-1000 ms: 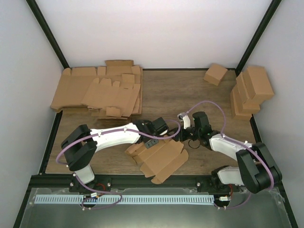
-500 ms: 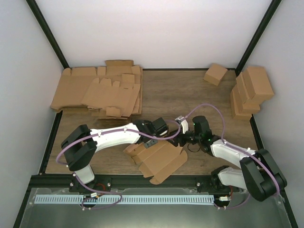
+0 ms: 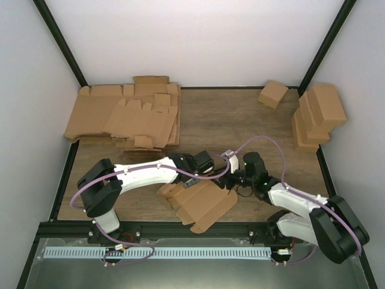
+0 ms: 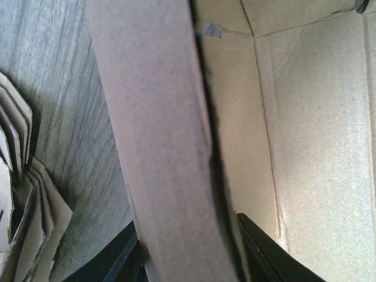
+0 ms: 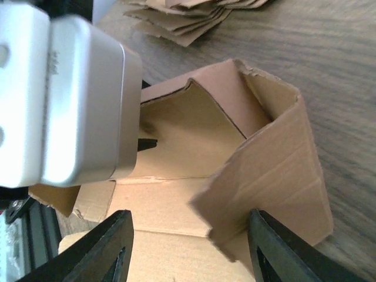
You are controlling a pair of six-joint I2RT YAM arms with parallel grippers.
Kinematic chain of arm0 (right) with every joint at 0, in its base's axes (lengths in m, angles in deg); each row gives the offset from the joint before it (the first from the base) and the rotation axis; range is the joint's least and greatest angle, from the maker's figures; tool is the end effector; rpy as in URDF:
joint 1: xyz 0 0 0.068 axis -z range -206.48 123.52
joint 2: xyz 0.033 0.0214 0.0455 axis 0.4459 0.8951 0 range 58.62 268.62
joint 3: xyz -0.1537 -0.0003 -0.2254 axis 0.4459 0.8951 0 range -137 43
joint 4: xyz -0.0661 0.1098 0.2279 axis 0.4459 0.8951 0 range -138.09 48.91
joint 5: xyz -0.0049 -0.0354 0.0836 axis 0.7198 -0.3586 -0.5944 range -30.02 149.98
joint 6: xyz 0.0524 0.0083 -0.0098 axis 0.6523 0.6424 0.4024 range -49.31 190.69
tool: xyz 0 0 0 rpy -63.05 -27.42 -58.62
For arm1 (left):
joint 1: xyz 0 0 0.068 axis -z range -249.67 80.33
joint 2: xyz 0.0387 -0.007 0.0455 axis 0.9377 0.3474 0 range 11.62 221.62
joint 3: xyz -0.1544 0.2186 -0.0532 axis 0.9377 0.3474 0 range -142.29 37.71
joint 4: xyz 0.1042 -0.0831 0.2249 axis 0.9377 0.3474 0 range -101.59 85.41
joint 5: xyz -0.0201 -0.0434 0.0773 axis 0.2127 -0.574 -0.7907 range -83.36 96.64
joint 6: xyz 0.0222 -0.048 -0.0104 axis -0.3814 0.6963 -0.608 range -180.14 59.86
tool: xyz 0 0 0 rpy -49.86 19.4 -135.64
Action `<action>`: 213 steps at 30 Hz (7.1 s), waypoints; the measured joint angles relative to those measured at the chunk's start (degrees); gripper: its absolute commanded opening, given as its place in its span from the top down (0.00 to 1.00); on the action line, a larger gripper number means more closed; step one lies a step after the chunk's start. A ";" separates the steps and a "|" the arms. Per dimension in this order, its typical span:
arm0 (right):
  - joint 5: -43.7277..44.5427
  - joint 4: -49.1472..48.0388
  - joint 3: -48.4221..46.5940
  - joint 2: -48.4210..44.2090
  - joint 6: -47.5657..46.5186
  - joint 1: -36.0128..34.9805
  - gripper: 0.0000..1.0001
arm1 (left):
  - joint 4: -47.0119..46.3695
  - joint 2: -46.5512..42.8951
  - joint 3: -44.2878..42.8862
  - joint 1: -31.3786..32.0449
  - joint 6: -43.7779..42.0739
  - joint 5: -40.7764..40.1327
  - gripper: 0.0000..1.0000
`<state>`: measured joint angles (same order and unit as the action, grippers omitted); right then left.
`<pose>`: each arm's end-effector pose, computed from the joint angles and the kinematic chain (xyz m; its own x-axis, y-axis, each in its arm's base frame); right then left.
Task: Fold the paper box
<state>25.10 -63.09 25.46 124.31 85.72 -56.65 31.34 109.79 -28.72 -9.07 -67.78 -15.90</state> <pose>0.1677 0.1210 0.1551 -0.6709 -0.1439 -0.7275 -0.6753 0.5238 0.5192 0.1717 -0.2770 0.1940 -0.3689 0.9047 -0.2130 0.8111 0.4253 0.4016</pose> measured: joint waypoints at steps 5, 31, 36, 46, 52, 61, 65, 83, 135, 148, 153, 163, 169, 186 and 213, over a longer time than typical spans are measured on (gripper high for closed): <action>4.37 -0.63 2.99 -8.31 3.32 1.92 0.48 | -0.04 0.00 0.00 0.50 -0.09 -0.79 0.63; -19.69 -25.75 -4.96 24.37 17.55 16.94 0.48 | -0.42 -1.07 0.00 1.51 -0.13 -1.40 0.63; -24.26 -27.61 -5.57 25.14 17.97 16.94 0.54 | -0.44 -1.05 0.00 1.79 -0.15 -1.42 0.63; -26.64 -27.56 0.87 19.28 15.37 16.22 0.56 | -0.46 -1.05 0.00 2.73 -0.17 -2.91 0.65; -24.76 -28.02 4.59 16.35 14.14 14.23 0.45 | -0.46 -1.05 0.00 3.63 -0.22 -3.50 0.66; -17.42 -32.33 8.07 14.67 10.23 8.76 0.39 | -0.52 -0.85 0.07 5.01 -0.33 -4.72 0.66; -13.60 -34.10 10.78 12.55 9.29 8.26 0.35 | -1.16 -0.85 0.46 5.90 -0.57 -4.83 0.66; -5.35 -35.10 13.99 7.96 8.35 7.74 0.38 | -2.69 -0.83 1.09 7.61 -1.27 -2.62 0.21; 1.42 -19.17 10.34 -3.65 8.59 6.45 0.34 | -21.35 -7.45 3.56 -18.95 14.05 46.01 0.64; 11.13 -4.66 -3.50 1.16 2.75 6.43 0.34 | -21.03 -18.45 8.39 -23.37 16.28 30.58 0.00; 12.22 -2.49 -7.78 5.92 1.90 6.40 0.34 | -22.34 -19.65 10.75 -25.35 18.97 28.22 0.00; 13.90 2.01 -16.57 17.18 0.00 6.40 0.39 | -22.99 -19.54 14.80 -27.52 19.58 28.87 0.29; 13.79 3.89 -19.30 23.39 -1.01 6.40 0.51 | -23.17 -14.51 14.19 -27.54 19.43 29.29 0.35; 13.88 2.01 -19.28 24.37 -5.29 4.48 0.99 | -24.41 -16.48 14.88 -27.54 21.57 25.16 0.43; 10.64 -37.46 3.91 4.63 -11.37 2.54 0.98 | -16.15 -16.65 2.73 -38.56 19.15 38.58 0.47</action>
<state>35.75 -100.56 29.37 128.94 74.35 -54.12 15.19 93.14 -25.99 -47.63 -48.64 22.68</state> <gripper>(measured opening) 0.022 0.576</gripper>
